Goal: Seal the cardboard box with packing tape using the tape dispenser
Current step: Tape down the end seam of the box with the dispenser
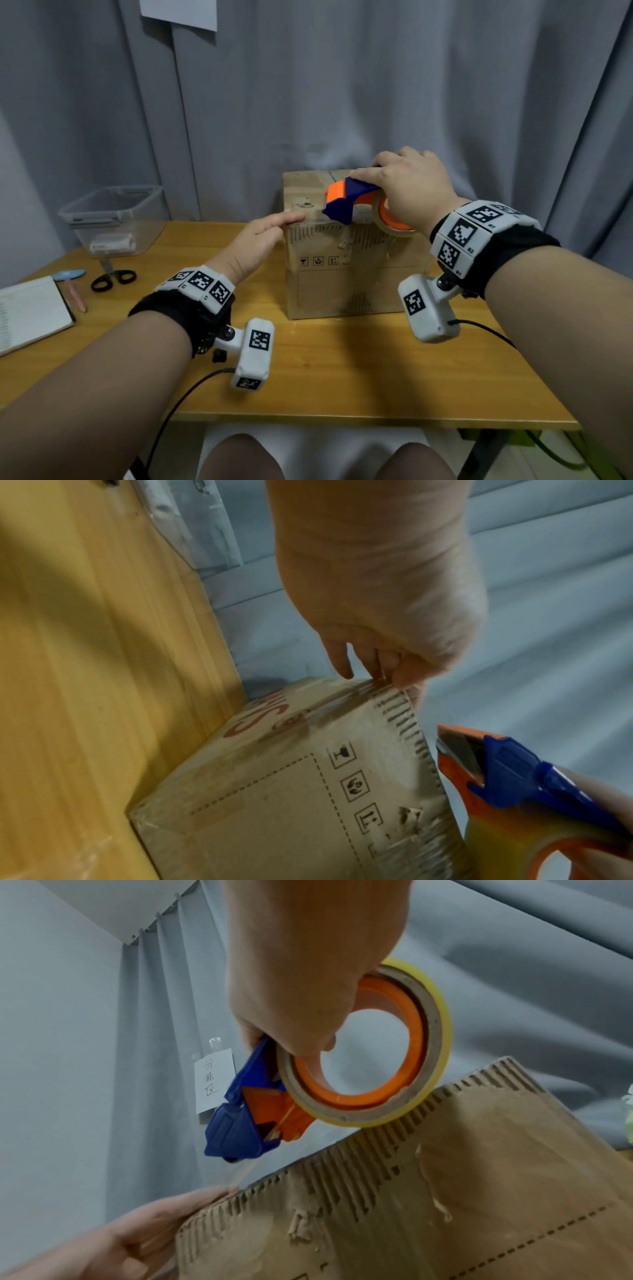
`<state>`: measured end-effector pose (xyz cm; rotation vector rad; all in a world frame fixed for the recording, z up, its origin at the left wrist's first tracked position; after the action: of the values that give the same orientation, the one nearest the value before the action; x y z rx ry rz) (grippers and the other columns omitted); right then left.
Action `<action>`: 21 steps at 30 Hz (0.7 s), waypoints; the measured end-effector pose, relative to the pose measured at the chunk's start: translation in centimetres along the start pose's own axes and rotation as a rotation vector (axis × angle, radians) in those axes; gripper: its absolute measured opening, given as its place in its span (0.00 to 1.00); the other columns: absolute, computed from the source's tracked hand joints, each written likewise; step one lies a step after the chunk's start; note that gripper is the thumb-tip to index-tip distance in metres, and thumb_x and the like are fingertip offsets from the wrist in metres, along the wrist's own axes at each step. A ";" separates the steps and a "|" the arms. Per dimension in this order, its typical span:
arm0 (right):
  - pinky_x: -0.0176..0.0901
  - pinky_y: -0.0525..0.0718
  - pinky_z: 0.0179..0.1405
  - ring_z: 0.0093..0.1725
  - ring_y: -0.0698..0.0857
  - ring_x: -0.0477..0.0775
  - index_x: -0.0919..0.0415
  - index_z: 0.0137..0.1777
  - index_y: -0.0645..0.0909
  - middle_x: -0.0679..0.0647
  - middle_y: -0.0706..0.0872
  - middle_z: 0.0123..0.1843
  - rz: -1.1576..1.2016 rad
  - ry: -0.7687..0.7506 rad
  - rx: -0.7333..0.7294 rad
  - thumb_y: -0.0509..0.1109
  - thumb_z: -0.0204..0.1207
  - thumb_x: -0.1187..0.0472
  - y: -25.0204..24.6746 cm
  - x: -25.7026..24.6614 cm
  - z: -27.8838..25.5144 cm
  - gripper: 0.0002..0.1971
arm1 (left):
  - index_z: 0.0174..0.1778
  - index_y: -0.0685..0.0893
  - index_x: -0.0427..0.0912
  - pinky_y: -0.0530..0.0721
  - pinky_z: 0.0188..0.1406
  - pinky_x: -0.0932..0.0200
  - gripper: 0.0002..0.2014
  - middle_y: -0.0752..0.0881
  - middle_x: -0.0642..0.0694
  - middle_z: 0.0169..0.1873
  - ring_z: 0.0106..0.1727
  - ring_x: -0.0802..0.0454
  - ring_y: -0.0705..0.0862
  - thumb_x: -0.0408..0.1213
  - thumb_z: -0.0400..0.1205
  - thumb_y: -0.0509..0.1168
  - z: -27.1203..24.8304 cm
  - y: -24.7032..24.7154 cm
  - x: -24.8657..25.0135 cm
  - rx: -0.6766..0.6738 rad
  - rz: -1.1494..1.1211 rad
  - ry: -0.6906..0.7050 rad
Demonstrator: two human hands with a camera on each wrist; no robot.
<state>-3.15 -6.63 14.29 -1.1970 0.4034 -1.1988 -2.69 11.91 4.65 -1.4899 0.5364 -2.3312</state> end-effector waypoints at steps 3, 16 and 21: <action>0.56 0.70 0.59 0.62 0.75 0.65 0.42 0.77 0.66 0.55 0.78 0.66 0.004 -0.010 -0.006 0.40 0.62 0.41 0.0 -0.4 -0.2 0.39 | 0.70 0.78 0.51 0.64 0.68 0.76 0.24 0.74 0.53 0.73 0.72 0.68 0.66 0.24 0.81 0.59 0.3 0.0 -0.2 -0.010 0.066 0.028; 0.56 0.69 0.60 0.62 0.75 0.64 0.44 0.76 0.67 0.56 0.78 0.65 -0.004 -0.038 0.025 0.44 0.68 0.40 -0.3 -0.6 -0.5 0.35 | 0.78 0.65 0.52 0.58 0.81 0.52 0.38 0.66 0.53 0.78 0.81 0.56 0.60 0.42 0.73 0.75 -0.1 0.8 -1.0 0.030 0.555 0.214; 0.56 0.70 0.58 0.62 0.73 0.63 0.42 0.80 0.58 0.57 0.77 0.64 -0.029 -0.044 -0.054 0.46 0.68 0.41 -0.2 -0.3 0.3 0.37 | 0.65 0.81 0.49 0.58 0.81 0.55 0.20 0.80 0.48 0.68 0.76 0.55 0.71 0.39 0.77 0.71 1.0 -1.1 0.7 0.137 0.343 0.190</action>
<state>-3.11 -6.21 14.52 -1.2773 0.3890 -1.1905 -2.07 12.43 6.10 -1.0291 0.6121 -2.1972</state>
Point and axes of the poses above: each hand's wrist, its own z-axis towards the middle knuckle, its own y-axis out of the palm, x = y × z, the point moved 8 cm from there along z, towards the middle knuckle
